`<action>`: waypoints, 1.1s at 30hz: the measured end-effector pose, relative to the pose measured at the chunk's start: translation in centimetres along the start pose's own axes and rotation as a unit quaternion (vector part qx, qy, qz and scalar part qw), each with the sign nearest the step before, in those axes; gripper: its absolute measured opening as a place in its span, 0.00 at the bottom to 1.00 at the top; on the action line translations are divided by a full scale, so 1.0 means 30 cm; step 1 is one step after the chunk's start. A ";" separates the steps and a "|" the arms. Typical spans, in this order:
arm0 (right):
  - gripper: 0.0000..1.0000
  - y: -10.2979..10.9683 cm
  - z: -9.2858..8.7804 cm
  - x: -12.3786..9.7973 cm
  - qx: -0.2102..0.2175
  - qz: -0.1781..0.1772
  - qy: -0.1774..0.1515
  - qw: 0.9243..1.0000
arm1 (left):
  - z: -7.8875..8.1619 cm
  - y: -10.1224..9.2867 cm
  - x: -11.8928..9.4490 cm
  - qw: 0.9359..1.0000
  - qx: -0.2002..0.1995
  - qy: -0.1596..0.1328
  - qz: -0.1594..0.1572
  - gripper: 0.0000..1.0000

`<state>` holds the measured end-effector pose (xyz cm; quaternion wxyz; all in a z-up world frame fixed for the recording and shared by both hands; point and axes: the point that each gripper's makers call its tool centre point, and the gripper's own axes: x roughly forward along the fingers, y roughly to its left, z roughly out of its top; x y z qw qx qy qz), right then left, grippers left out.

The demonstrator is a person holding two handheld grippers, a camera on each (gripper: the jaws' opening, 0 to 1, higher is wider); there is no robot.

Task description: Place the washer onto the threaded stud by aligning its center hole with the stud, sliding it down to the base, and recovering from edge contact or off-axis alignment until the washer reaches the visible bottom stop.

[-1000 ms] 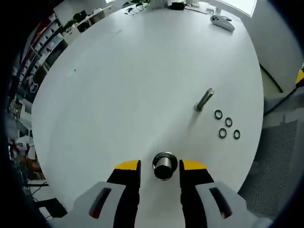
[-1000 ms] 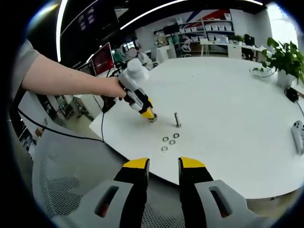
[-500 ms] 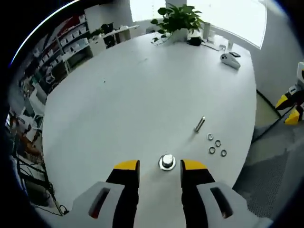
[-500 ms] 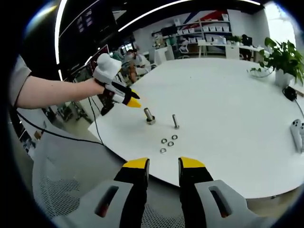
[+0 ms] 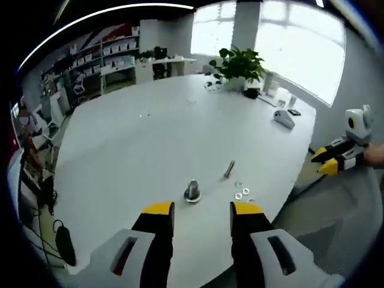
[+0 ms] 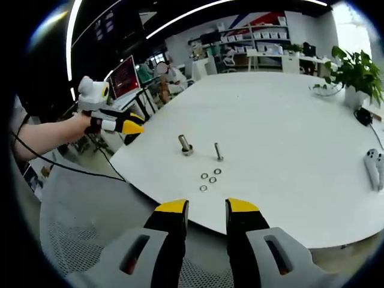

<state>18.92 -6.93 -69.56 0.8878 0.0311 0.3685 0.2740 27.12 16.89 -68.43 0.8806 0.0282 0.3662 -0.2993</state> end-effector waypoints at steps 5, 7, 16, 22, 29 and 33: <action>0.27 -0.004 0.003 -0.001 0.001 -0.003 -0.002 1.000 | -0.039 -0.022 -0.071 1.000 0.010 0.000 0.005 0.37; 0.27 -0.006 0.003 -0.001 0.001 -0.004 -0.001 1.000 | -0.054 -0.028 -0.102 1.000 0.007 -0.003 0.005 0.37; 0.27 -0.008 -0.005 0.000 0.003 -0.008 0.004 1.000 | -0.151 -0.044 -0.187 1.000 -0.026 -0.009 0.014 0.38; 0.27 -0.008 -0.011 0.001 0.007 -0.008 0.009 1.000 | -0.191 -0.089 -0.194 0.999 -0.036 -0.005 0.004 0.39; 0.28 -0.005 -0.024 0.002 0.001 -0.007 0.019 1.000 | -0.204 -0.118 -0.188 1.000 -0.025 -0.003 0.010 0.43; 0.28 -0.002 -0.023 0.001 -0.001 -0.005 0.019 1.000 | -0.191 -0.127 -0.189 0.999 -0.040 -0.021 0.005 0.39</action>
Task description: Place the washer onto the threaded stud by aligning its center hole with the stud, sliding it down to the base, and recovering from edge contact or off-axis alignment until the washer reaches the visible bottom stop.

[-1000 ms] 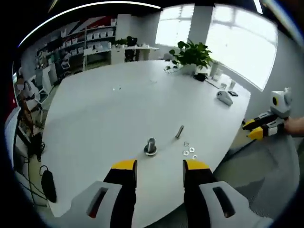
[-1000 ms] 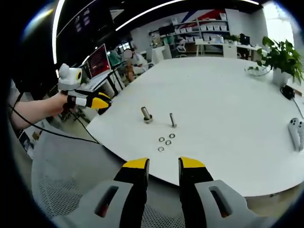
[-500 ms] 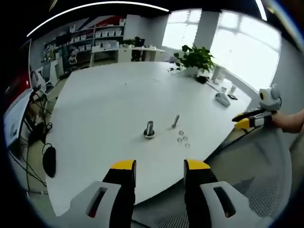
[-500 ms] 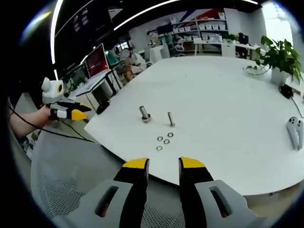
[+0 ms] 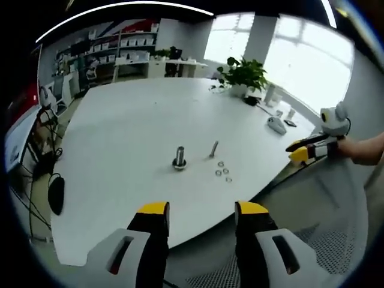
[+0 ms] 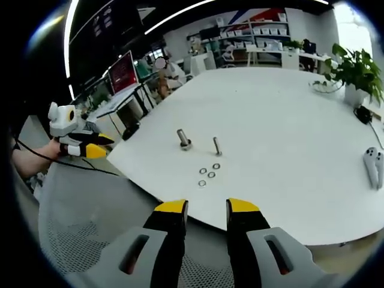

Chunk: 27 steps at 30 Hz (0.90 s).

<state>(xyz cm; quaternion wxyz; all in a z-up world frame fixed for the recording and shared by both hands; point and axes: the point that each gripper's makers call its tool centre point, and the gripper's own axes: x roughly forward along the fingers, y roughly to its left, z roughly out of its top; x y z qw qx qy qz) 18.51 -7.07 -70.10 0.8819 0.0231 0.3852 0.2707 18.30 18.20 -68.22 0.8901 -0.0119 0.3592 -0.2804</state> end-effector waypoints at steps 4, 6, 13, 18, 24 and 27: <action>0.27 -0.001 0.011 0.000 0.007 -0.001 -0.008 1.000 | 0.004 -0.006 0.000 1.000 0.009 -0.001 -0.005 0.37; 0.27 0.002 0.007 0.004 0.003 0.002 -0.001 1.000 | 0.004 -0.013 0.003 1.000 0.011 0.001 -0.009 0.37; 0.27 -0.002 0.005 0.002 0.002 -0.001 -0.001 1.000 | 0.018 0.021 -0.004 1.000 0.015 -0.012 0.004 0.40; 0.27 0.005 -0.006 0.008 -0.006 0.002 0.009 1.000 | 0.009 0.035 -0.003 1.000 0.018 -0.008 0.012 0.39; 0.27 0.005 -0.013 0.009 -0.012 0.002 0.016 1.000 | 0.008 0.029 -0.002 1.000 0.021 -0.009 0.007 0.38; 0.27 0.006 -0.018 0.012 -0.015 0.002 0.020 1.000 | 0.009 0.028 -0.002 1.000 0.027 -0.011 0.006 0.38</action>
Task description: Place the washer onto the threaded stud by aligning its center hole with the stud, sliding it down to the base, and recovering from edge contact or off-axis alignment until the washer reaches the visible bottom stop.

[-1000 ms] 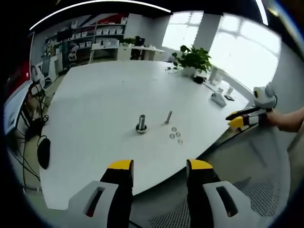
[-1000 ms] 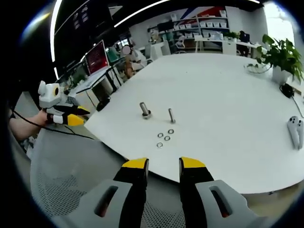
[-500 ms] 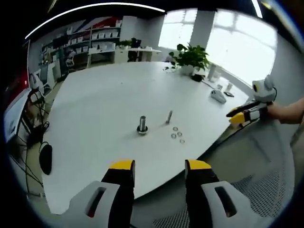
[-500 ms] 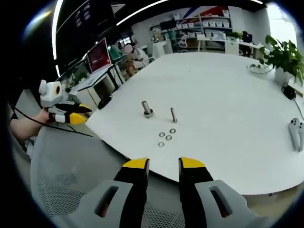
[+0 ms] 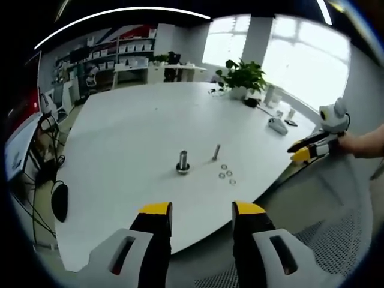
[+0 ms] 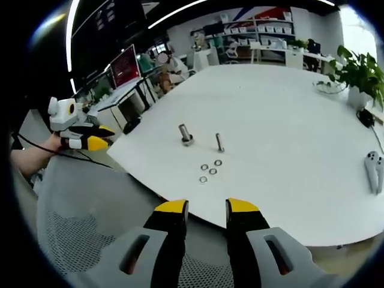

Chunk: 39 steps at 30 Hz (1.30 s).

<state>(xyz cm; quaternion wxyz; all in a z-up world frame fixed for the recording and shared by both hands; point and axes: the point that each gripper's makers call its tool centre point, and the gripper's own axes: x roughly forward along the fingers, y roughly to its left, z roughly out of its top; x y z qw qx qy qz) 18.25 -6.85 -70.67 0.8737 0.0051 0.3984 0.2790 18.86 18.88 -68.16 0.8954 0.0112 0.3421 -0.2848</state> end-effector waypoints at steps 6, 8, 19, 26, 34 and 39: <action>0.27 0.007 -0.004 -0.001 -0.002 0.004 0.004 1.000 | -0.024 0.006 0.003 1.000 0.008 0.018 0.005 0.37; 0.27 0.011 -0.003 -0.001 -0.003 0.007 0.003 1.000 | -0.017 0.000 0.002 1.000 0.007 0.012 0.002 0.37; 0.29 0.024 -0.011 0.006 -0.018 0.012 0.015 1.000 | -0.016 0.009 -0.003 1.000 0.011 0.014 0.008 0.37; 0.29 0.016 0.009 -0.002 -0.019 0.002 0.001 1.000 | -0.014 0.034 -0.011 1.000 0.000 0.007 0.020 0.36; 0.29 0.049 0.015 0.005 -0.074 0.016 0.021 0.997 | -0.013 0.031 -0.009 1.000 0.006 0.008 0.017 0.36; 0.29 0.039 0.047 0.014 -0.100 0.020 0.027 0.994 | -0.010 0.034 -0.011 1.000 0.008 0.005 0.019 0.32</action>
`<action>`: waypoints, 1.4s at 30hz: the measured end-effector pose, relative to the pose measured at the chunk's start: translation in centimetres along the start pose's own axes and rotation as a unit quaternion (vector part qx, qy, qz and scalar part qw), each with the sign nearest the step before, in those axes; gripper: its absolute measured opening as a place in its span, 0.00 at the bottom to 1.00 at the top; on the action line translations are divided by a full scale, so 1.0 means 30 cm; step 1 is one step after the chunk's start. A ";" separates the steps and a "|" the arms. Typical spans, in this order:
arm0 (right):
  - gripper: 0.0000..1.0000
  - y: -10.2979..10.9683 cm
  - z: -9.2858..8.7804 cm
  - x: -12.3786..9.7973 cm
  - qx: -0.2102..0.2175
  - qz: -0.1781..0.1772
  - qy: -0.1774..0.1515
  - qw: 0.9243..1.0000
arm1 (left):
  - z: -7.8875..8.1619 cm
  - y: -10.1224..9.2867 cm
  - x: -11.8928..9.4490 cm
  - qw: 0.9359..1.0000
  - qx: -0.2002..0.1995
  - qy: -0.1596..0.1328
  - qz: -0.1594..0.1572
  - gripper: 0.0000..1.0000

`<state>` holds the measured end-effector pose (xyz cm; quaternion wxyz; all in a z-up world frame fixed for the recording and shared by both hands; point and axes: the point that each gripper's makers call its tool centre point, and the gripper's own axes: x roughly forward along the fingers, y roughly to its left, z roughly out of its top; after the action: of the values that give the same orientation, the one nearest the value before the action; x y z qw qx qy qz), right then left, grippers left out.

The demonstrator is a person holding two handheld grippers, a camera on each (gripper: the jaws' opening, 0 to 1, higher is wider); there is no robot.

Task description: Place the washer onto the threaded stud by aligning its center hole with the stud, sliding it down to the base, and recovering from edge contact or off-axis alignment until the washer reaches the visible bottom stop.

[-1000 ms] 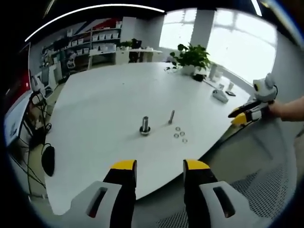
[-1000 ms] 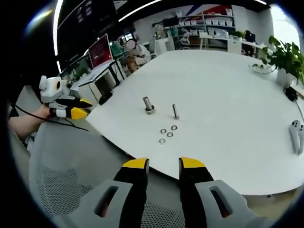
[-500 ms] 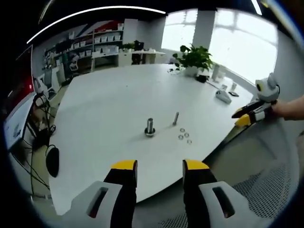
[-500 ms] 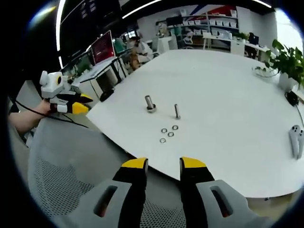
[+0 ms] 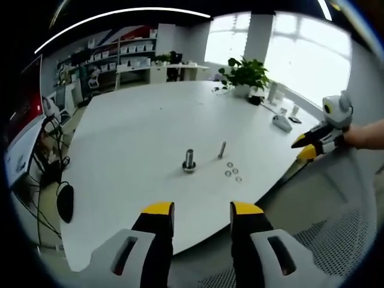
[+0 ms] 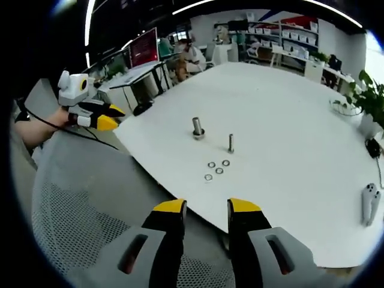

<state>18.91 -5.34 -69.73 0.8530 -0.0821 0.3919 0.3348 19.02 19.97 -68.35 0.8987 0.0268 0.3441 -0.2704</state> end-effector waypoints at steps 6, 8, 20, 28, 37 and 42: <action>0.31 -0.035 0.120 0.032 0.023 0.020 -0.041 0.999 | 0.001 -0.004 0.003 1.000 0.004 0.001 -0.003 0.32; 0.31 -0.043 0.136 0.060 0.027 0.020 -0.039 0.999 | 0.004 -0.007 0.003 1.000 0.004 -0.002 -0.007 0.31; 0.30 -0.025 0.108 0.273 0.016 0.033 0.036 0.999 | -0.008 -0.027 0.011 1.000 0.007 0.008 -0.023 0.32; 0.29 0.001 0.002 0.398 -0.022 0.042 0.105 0.993 | -0.012 -0.028 0.012 1.000 0.003 0.009 -0.025 0.31; 0.25 0.021 -0.061 0.460 -0.045 0.050 0.139 0.988 | -0.004 -0.033 0.011 1.000 0.001 0.004 -0.028 0.31; 0.25 0.025 -0.087 0.499 -0.062 0.050 0.159 0.984 | -0.003 -0.036 0.010 1.000 0.001 0.004 -0.030 0.31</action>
<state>23.83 1.77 -82.23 0.7553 -0.1678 0.5043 0.3834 18.59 18.95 -68.46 0.8890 0.0186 0.3476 -0.2975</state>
